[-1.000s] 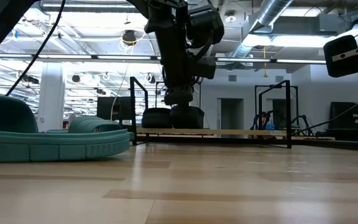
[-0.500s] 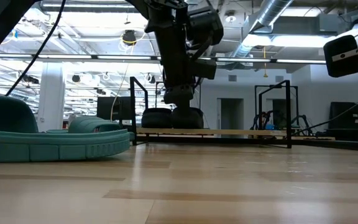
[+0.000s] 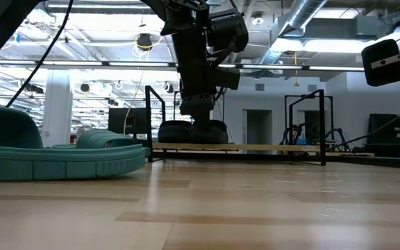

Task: Pick and place slides into the shelf
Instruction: Put the black slipper on the shelf

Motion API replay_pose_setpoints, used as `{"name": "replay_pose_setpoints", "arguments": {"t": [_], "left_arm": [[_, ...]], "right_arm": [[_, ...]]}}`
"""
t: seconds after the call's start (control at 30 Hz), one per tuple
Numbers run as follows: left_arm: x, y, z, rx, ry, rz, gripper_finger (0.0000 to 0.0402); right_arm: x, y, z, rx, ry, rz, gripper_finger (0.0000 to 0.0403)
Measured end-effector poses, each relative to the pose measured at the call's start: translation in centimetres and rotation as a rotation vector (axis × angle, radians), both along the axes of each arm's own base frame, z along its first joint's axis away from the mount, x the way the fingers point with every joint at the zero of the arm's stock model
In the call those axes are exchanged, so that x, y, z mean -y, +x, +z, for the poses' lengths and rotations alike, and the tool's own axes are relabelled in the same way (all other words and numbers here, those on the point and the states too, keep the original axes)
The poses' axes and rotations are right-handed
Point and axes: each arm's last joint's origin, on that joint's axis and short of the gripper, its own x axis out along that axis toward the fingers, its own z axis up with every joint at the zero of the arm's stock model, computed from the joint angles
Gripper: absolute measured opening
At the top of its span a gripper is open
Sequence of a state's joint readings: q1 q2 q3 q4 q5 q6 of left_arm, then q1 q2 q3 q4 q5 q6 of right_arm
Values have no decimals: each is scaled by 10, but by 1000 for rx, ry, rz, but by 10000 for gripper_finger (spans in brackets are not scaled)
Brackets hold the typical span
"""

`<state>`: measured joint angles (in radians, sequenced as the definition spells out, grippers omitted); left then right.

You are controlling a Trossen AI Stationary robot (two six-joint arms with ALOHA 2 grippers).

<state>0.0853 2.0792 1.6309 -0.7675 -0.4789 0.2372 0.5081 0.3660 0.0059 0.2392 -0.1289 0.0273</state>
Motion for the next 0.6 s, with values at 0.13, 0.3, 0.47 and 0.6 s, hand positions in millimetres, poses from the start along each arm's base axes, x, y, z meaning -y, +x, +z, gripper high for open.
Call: {"name": "replay_pose_setpoints", "arguments": {"t": [0.13,0.3,0.47,0.6], "left_arm": [[0,0,0,3,-4,6,28],[0,0,0,-8,2,-13,28],[0,0,0,-20,9,-35,28],[0,0,0,-21,9,-37,28]], "right_arm": [[0,0,0,0,0,0,59],[0,0,0,0,0,0,59],[0,0,0,0,0,0,59],[0,0,0,0,0,0,59]]}}
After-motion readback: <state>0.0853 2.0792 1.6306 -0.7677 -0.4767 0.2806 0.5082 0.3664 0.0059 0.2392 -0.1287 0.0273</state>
